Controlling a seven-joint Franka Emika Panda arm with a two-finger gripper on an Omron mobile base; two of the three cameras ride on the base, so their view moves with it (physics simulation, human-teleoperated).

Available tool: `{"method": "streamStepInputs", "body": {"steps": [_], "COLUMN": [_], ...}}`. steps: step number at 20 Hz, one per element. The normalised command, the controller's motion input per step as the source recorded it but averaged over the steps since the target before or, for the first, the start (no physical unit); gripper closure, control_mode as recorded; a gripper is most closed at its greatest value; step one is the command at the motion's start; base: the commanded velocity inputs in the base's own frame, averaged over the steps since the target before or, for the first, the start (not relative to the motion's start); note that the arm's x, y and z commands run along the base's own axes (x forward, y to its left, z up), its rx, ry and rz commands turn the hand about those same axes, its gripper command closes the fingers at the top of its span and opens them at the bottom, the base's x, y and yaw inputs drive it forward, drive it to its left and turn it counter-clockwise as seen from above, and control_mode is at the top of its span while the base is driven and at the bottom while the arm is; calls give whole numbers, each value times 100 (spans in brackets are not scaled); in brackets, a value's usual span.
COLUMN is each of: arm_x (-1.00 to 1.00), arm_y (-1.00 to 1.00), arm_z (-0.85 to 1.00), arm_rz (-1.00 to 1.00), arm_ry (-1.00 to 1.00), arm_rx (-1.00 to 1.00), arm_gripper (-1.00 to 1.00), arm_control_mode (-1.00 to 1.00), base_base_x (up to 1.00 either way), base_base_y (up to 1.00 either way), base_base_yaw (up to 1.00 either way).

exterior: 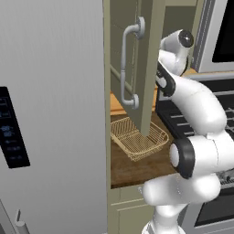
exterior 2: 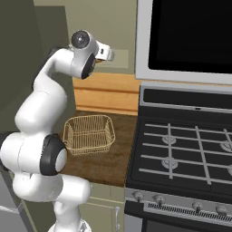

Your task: Open the cabinet, pick up the bread from the cabinet and place it in the basket. Then move the basket to the dining counter.

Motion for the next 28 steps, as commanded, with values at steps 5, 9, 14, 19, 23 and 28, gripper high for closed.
{"method": "streamStepInputs", "body": {"steps": [5, 9, 14, 19, 23, 28], "arm_x": [-100, -100, -100, -100, -100, -100], "arm_y": [-23, -14, 0, 0, 0, 5], "arm_z": [11, 22, 21, 6, -1, -41], "arm_rz": [0, 0, -1, -2, -4, -3], "arm_ry": [-12, -3, 0, 1, 3, 21], "arm_rx": [3, 1, 1, 0, 0, 0], "arm_gripper": [100, 100, 100, 100, 100, 100], "arm_control_mode": [-100, -100, -100, -100, -100, -100], "base_base_x": [0, 0, 0, 0, 0, 0], "base_base_y": [0, 0, 0, 0, 0, 0], "base_base_yaw": [0, 0, 0, 0, 0, 0]}}
